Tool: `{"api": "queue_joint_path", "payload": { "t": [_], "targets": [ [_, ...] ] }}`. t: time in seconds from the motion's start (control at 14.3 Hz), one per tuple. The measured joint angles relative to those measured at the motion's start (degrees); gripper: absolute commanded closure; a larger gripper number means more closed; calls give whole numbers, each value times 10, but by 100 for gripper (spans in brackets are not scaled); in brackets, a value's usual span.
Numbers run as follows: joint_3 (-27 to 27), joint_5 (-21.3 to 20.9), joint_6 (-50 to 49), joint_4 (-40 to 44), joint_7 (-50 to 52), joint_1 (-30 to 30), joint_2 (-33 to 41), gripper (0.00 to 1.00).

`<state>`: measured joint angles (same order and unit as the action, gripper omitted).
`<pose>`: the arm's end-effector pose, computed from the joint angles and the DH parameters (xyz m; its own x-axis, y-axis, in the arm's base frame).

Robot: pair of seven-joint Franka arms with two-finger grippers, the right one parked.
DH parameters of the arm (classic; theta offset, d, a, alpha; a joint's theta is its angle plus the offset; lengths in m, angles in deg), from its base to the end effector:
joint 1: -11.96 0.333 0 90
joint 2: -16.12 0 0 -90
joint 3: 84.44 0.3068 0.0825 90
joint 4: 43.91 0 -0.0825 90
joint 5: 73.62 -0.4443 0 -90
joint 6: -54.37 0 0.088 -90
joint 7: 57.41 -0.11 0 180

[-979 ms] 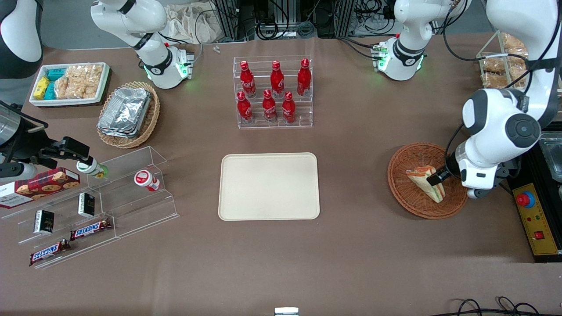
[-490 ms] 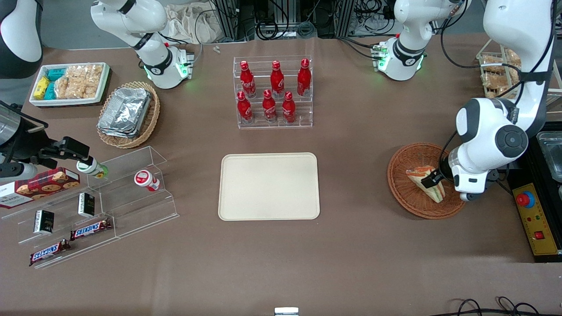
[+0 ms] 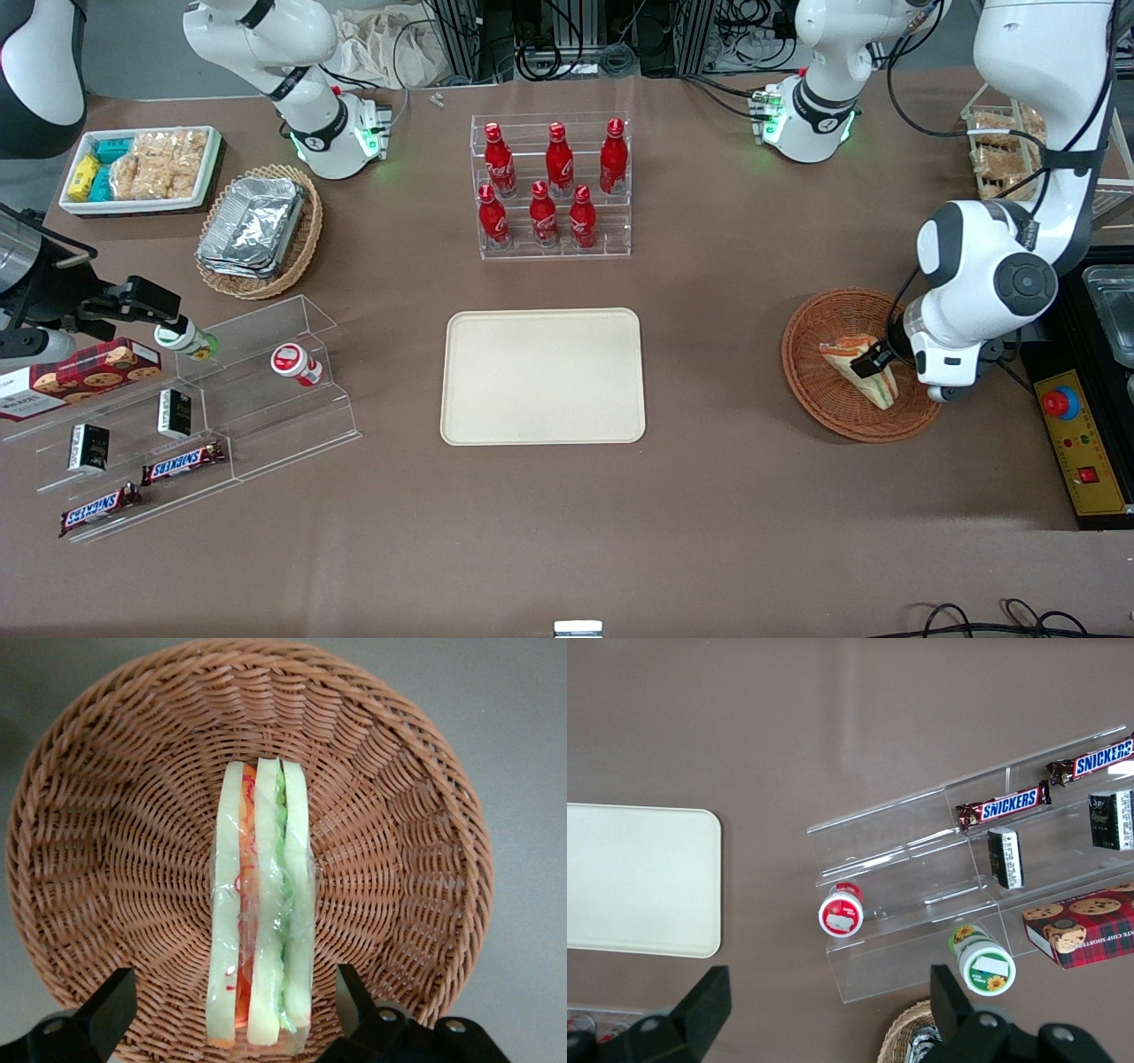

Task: Place sandwich from basket to tray
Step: 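Close the left gripper on the sandwich and lift it from the basket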

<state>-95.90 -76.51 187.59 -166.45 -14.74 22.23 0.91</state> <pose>0.5994 -0.0132 0.2205 0.7669 0.6384 -0.0656 0.6375 -0.7696 -0.0360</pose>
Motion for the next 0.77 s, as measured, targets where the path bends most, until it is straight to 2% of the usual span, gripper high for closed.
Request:
{"api": "queue_joint_path", "payload": {
  "t": [0.21, 0.28, 0.35, 0.56, 0.77],
  "targets": [
    [0, 0, 9, -5, 0, 0, -7, 0],
    [0, 0, 10, -6, 0, 0, -10, 2],
    [0, 0, 12, -6, 0, 0, -13, 8],
    [0, 0, 38, -6, 13, 0, -27, 32],
    [0, 0, 47, -4, 39, 0, -34, 73]
  ]
}}
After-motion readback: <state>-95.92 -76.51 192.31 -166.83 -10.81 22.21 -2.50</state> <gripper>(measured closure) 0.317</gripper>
